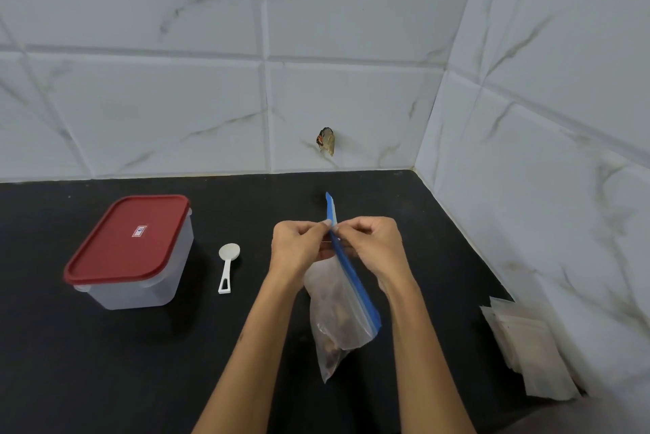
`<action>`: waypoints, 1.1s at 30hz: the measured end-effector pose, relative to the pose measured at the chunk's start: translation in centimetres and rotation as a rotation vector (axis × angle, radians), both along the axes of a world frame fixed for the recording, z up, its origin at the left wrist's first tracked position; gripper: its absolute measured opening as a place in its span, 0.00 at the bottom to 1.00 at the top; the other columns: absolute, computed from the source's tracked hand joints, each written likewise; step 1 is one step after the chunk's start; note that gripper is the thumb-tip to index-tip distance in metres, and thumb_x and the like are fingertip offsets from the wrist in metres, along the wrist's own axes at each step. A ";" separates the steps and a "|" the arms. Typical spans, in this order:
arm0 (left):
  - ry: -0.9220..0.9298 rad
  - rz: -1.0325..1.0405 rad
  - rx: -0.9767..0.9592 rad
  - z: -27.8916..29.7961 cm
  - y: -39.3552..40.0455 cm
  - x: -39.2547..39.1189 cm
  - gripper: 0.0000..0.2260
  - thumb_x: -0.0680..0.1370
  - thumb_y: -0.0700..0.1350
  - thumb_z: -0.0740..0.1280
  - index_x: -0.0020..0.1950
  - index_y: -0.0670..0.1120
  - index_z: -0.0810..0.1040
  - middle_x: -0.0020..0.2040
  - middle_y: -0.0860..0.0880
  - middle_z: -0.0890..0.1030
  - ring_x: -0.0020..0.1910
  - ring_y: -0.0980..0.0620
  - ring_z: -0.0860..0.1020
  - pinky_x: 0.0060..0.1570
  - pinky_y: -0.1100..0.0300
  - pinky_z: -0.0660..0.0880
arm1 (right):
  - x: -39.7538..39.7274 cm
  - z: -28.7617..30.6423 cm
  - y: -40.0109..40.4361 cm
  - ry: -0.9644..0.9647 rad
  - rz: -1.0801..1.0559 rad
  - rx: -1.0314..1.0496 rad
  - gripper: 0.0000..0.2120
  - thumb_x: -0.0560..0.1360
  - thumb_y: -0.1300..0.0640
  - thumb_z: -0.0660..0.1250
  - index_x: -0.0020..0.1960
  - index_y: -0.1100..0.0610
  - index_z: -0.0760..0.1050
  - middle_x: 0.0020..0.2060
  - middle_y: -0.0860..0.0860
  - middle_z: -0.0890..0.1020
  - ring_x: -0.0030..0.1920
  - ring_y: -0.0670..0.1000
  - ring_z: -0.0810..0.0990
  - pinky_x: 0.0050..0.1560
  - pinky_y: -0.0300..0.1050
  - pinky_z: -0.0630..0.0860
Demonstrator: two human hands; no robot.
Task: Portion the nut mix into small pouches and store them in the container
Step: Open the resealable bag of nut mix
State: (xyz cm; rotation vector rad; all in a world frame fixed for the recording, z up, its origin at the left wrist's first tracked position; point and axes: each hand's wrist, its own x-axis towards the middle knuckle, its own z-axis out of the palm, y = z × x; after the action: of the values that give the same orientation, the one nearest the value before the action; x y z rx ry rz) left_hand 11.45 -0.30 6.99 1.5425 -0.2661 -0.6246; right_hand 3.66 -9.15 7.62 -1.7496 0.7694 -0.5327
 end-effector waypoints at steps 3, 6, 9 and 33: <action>0.013 -0.035 -0.045 -0.1 0.3 0.0 0.09 0.79 0.40 0.66 0.44 0.38 0.83 0.42 0.40 0.85 0.43 0.45 0.85 0.45 0.56 0.82 | 0.0 0.4 0.1 0.030 -0.003 -0.054 0.05 0.73 0.58 0.70 0.47 0.57 0.82 0.38 0.50 0.83 0.38 0.45 0.83 0.38 0.34 0.79; -0.006 -0.049 -0.043 0.0 0.4 -0.1 0.09 0.79 0.39 0.65 0.43 0.38 0.83 0.42 0.40 0.85 0.42 0.45 0.85 0.44 0.56 0.82 | 0.0 0.7 0.2 0.079 0.010 -0.136 0.03 0.73 0.57 0.70 0.45 0.56 0.81 0.37 0.48 0.82 0.36 0.44 0.82 0.37 0.33 0.78; -0.013 -0.063 -0.039 0.0 0.6 0.0 0.09 0.79 0.37 0.64 0.43 0.38 0.83 0.42 0.40 0.85 0.42 0.45 0.85 0.46 0.56 0.82 | -0.1 1.0 0.3 0.112 0.024 -0.187 0.03 0.73 0.56 0.70 0.44 0.55 0.81 0.35 0.47 0.82 0.35 0.44 0.82 0.38 0.34 0.79; 0.004 0.042 -0.068 -0.8 0.5 -0.9 0.09 0.77 0.39 0.67 0.39 0.39 0.83 0.38 0.42 0.85 0.39 0.48 0.85 0.43 0.58 0.81 | -0.2 -0.2 0.3 0.031 0.041 0.098 0.08 0.74 0.54 0.70 0.48 0.58 0.82 0.41 0.51 0.85 0.44 0.48 0.83 0.44 0.38 0.78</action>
State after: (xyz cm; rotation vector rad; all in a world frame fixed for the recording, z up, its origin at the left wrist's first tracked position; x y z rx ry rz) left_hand 10.57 0.24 6.21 1.4775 -0.2489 -0.5793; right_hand 3.46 -8.86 7.42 -1.6830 0.7678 -0.4340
